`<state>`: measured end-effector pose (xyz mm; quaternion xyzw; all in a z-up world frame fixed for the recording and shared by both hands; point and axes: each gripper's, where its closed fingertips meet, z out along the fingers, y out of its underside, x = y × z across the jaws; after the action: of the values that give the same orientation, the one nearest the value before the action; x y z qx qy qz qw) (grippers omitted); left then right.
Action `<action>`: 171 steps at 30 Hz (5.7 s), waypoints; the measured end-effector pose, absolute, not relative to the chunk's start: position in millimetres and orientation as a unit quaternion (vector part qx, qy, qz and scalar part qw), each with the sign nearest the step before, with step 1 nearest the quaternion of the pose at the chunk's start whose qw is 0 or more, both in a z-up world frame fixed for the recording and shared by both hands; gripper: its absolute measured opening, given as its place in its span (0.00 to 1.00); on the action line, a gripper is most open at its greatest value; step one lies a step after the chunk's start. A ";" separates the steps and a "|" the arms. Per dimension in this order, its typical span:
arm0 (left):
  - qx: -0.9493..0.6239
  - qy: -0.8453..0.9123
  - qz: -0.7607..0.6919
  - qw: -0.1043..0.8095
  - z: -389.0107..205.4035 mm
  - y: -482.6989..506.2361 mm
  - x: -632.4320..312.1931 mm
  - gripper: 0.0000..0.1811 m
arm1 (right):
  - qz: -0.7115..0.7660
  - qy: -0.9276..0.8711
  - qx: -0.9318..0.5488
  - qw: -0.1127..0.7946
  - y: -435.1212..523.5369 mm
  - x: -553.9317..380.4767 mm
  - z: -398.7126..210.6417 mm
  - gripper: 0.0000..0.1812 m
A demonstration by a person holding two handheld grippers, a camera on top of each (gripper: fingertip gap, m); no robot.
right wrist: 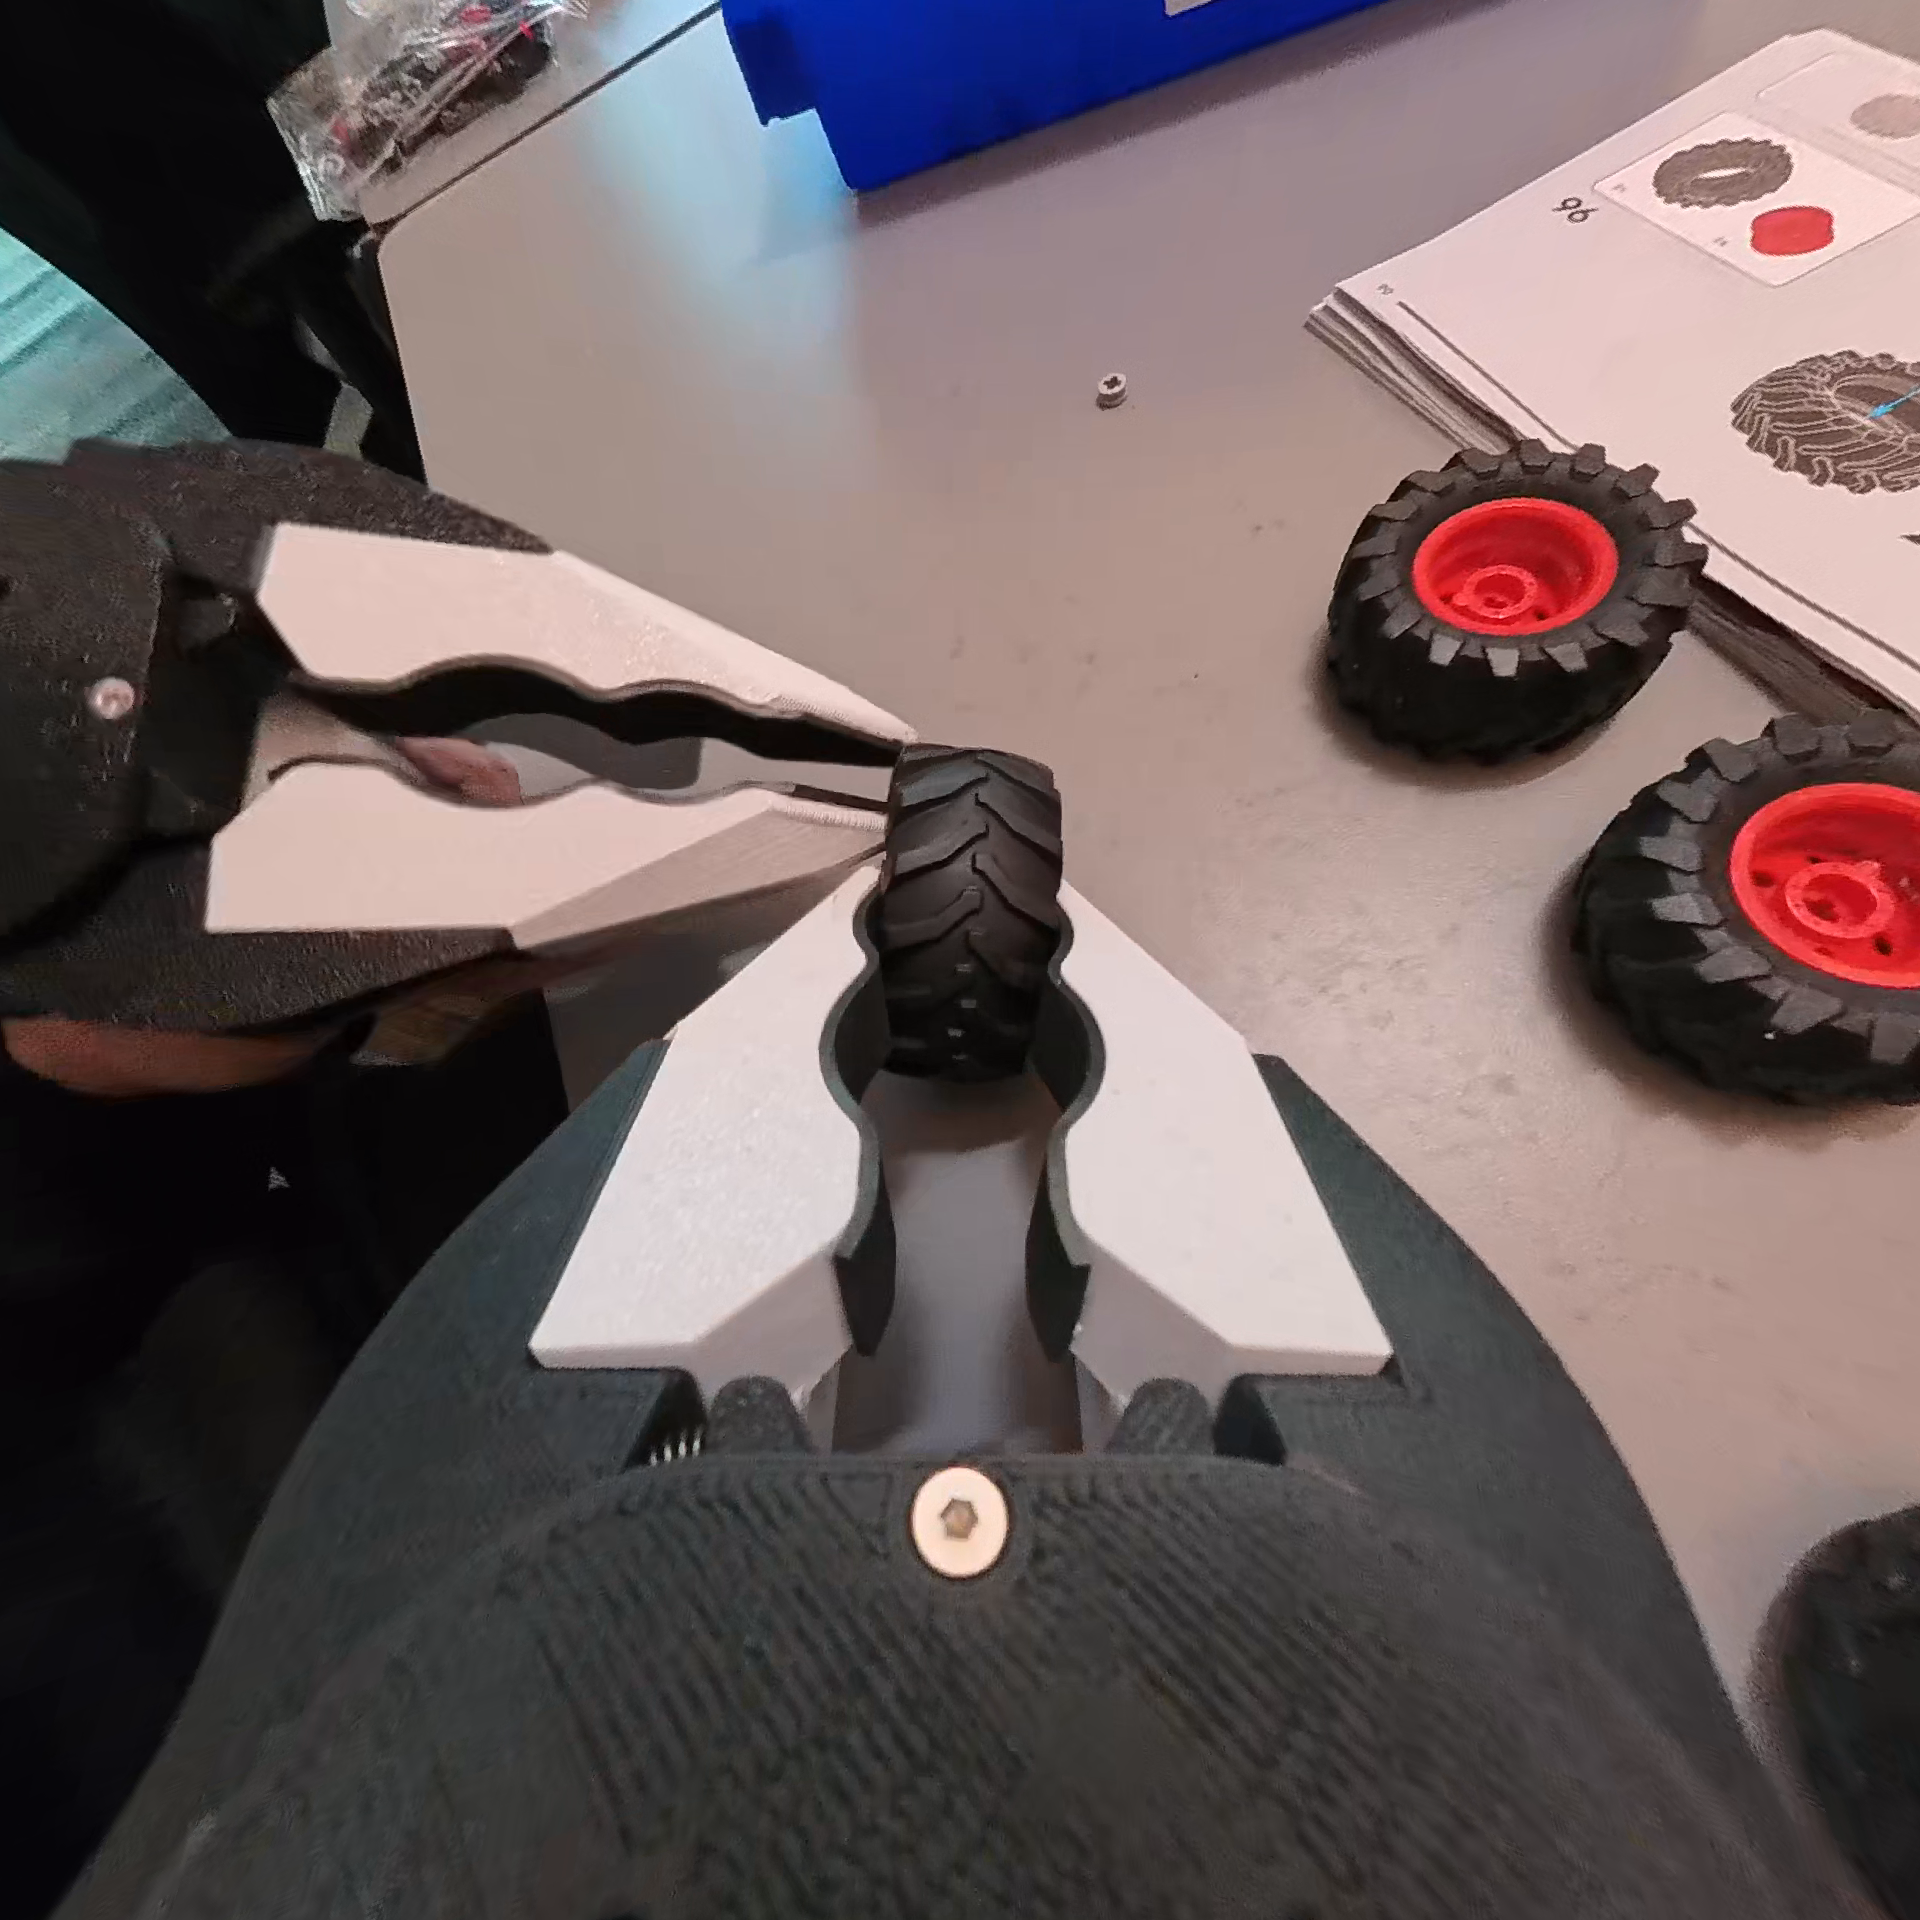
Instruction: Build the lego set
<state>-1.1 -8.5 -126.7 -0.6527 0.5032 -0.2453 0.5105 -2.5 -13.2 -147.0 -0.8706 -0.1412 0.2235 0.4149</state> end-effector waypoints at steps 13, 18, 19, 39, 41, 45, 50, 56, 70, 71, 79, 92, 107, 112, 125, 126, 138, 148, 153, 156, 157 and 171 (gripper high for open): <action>-0.641 0.524 -0.272 0.490 -128.6 -11.9 -2.8 0.04 | 0.246 -0.156 -0.863 0.413 -18.1 -4.8 -144.9 0.13; -0.649 0.463 -0.348 0.493 -108.9 -12.1 -9.3 0.19 | 0.275 -0.130 -0.830 0.468 -26.3 -3.3 -117.3 0.12; -0.645 0.450 -0.373 0.493 -102.3 -15.1 -10.4 0.21 | 0.288 -0.129 -0.819 0.479 -30.9 -4.1 -109.3 0.12; -0.571 0.451 -0.601 0.331 -55.1 -89.4 12.7 0.14 | 0.444 -0.097 -0.694 0.558 -77.5 4.8 -37.4 0.17; -0.581 0.452 -0.596 0.321 -55.1 -90.0 15.9 0.14 | 0.412 -0.111 -0.702 0.570 -78.4 13.7 -38.3 0.16; -0.583 0.490 -0.559 0.327 -60.9 -93.7 21.6 0.15 | 0.384 -0.132 -0.728 0.553 -82.1 18.9 -46.3 0.15; -0.585 0.519 -0.494 0.381 -58.7 -89.9 35.7 0.15 | 0.380 -0.104 -0.734 0.553 -83.1 33.8 -46.2 0.15; -0.549 0.504 -0.581 0.326 -45.8 -102.2 44.6 0.13 | 0.441 -0.105 -0.700 0.552 -95.6 43.5 -37.2 0.14; -0.484 0.392 -0.760 0.186 -19.4 -120.9 61.5 0.13 | 0.542 -0.101 -0.607 0.572 -117.5 57.1 -12.9 0.14; -0.487 0.390 -0.758 0.188 -20.8 -119.4 63.4 0.13 | 0.537 -0.095 -0.614 0.570 -115.5 59.2 -15.4 0.14; -0.510 0.536 -0.588 0.327 -27.8 -110.7 71.5 0.14 | 0.496 -0.083 -0.650 0.569 -110.4 65.1 -19.8 0.14; -0.473 0.553 -0.637 0.255 -1.1 -128.4 66.6 0.12 | 0.593 -0.102 -0.572 0.558 -131.3 58.1 4.7 0.13; -0.405 0.672 -0.462 0.414 -28.7 -122.7 70.9 0.21 | 0.391 -0.203 -0.698 0.565 -121.9 62.6 -44.2 0.14; -0.344 0.748 -0.292 0.486 -64.4 -108.0 77.2 0.24 | 0.248 -0.294 -0.748 0.541 -118.0 67.2 -84.8 0.15; -0.395 0.777 -0.191 0.451 -128.3 -103.2 83.2 0.13 | 0.172 -0.280 -0.823 0.464 -107.0 79.2 -134.2 0.20; -0.428 0.760 -0.215 0.438 -128.9 -100.9 84.4 0.13 | 0.152 -0.285 -0.828 0.459 -106.2 82.3 -138.3 0.17; -0.435 0.751 -0.193 0.458 -126.0 -84.5 92.7 0.09 | 0.220 -0.103 -0.869 0.431 -91.3 96.3 -141.1 0.15; -0.542 0.724 -0.308 0.295 -131.1 -78.5 109.1 0.06 | 0.238 -0.065 -0.872 0.422 -89.7 104.2 -145.3 0.17; -0.645 0.695 -0.316 0.048 -147.6 -102.5 85.7 0.07 | 0.193 -0.139 -0.883 0.404 -108.7 103.4 -141.3 0.27; -0.661 0.688 -0.299 0.024 -150.7 -107.0 85.4 0.07 | 0.145 -0.194 -0.881 0.407 -116.5 103.6 -137.6 0.29; -0.662 0.690 -0.290 0.034 -150.7 -104.6 88.3 0.07 | 0.141 -0.213 -0.874 0.413 -117.8 99.0 -135.1 0.32; -0.439 0.847 -0.230 0.195 -133.0 -96.5 86.9 0.10 | 0.084 -0.288 -0.871 0.390 -123.4 105.5 -158.9 0.16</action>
<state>86.9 -96.5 -133.0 -0.4388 0.8467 -0.2296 0.1947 105.5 -123.4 -158.9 -0.8709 -0.2876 0.0836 0.3898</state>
